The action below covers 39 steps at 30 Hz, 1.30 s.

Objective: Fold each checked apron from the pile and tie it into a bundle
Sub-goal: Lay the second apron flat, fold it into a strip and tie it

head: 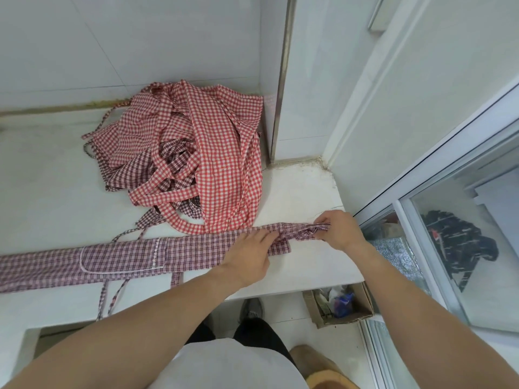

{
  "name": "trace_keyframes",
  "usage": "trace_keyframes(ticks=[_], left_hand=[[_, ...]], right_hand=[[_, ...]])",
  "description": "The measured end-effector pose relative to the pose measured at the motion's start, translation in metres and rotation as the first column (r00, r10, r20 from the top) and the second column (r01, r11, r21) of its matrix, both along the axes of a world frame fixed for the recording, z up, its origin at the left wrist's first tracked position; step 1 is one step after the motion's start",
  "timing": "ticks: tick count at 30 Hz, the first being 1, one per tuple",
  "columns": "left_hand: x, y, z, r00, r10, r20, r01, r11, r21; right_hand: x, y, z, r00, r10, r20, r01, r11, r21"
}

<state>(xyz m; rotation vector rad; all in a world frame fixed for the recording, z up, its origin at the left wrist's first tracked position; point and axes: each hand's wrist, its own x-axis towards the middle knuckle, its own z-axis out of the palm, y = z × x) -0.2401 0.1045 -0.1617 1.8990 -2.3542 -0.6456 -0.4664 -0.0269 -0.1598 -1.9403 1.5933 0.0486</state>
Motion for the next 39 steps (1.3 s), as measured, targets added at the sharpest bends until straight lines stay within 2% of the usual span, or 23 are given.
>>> trace_keyframes(ticks=[2,4,8,10,12,15,17,19,21,24,26,28,31,33,36,39], left_hand=[[-0.006,-0.002,0.001,0.997,-0.034,0.067,0.027,0.993,0.112],[-0.011,-0.003,0.003,0.99,-0.057,0.13,0.035,0.986,0.162],[-0.016,-0.011,0.006,0.988,-0.038,0.15,0.0,0.969,0.248],[-0.017,-0.019,0.007,0.996,0.015,0.086,-0.041,0.95,0.309],[-0.015,-0.027,0.009,0.99,0.135,-0.027,-0.117,0.927,0.357],[-0.013,-0.033,0.014,0.915,0.334,-0.226,-0.216,0.879,0.424],[-0.015,-0.03,0.021,0.869,0.388,-0.306,-0.265,0.888,0.376],[-0.016,-0.026,0.025,0.833,0.388,-0.394,-0.334,0.921,0.201],[-0.018,-0.024,0.029,0.781,0.39,-0.489,-0.394,0.914,0.099],[-0.017,-0.02,0.034,0.652,0.469,-0.596,-0.49,0.86,0.14],[-0.012,-0.018,0.036,0.498,0.543,-0.676,-0.552,0.8,0.236],[-0.004,-0.017,0.035,0.454,0.608,-0.651,-0.612,0.744,0.268],[0.008,-0.011,0.027,0.288,0.679,-0.675,-0.637,0.663,0.395],[0.012,-0.008,0.023,0.168,0.727,-0.666,-0.603,0.61,0.514],[0.022,-0.005,0.019,-0.001,0.813,-0.582,-0.5,0.504,0.705],[0.035,-0.001,0.016,-0.041,0.848,-0.528,-0.408,0.468,0.784]], right_hand=[[-0.005,-0.005,0.008,0.995,-0.08,0.067,0.076,0.996,0.054],[-0.009,-0.006,0.016,0.979,-0.135,0.156,0.126,0.99,0.068],[-0.004,0.004,0.037,0.916,-0.153,0.371,0.165,0.986,-0.001],[0.006,0.01,0.047,0.894,-0.083,0.44,0.118,0.992,-0.053],[0.018,0.014,0.055,0.885,0.032,0.464,0.024,0.993,-0.116],[0.034,0.016,0.065,0.884,0.175,0.433,-0.103,0.977,-0.184],[0.047,0.016,0.07,0.903,0.243,0.355,-0.175,0.961,-0.213],[0.062,0.018,0.075,0.917,0.297,0.268,-0.242,0.945,-0.22],[0.075,0.022,0.08,0.912,0.338,0.233,-0.293,0.934,-0.206],[0.094,0.03,0.084,0.894,0.348,0.282,-0.307,0.934,-0.18],[0.101,0.034,0.081,0.865,0.299,0.404,-0.265,0.954,-0.138],[0.103,0.04,0.07,0.814,0.233,0.533,-0.201,0.972,-0.118],[0.101,0.057,0.041,0.787,0.172,0.593,0.001,0.96,-0.279],[0.097,0.069,0.018,0.802,0.149,0.578,0.04,0.953,-0.301],[0.09,0.083,-0.014,0.856,0.223,0.466,-0.112,0.961,-0.253],[0.087,0.093,-0.037,0.9,0.256,0.351,-0.182,0.956,-0.23]])
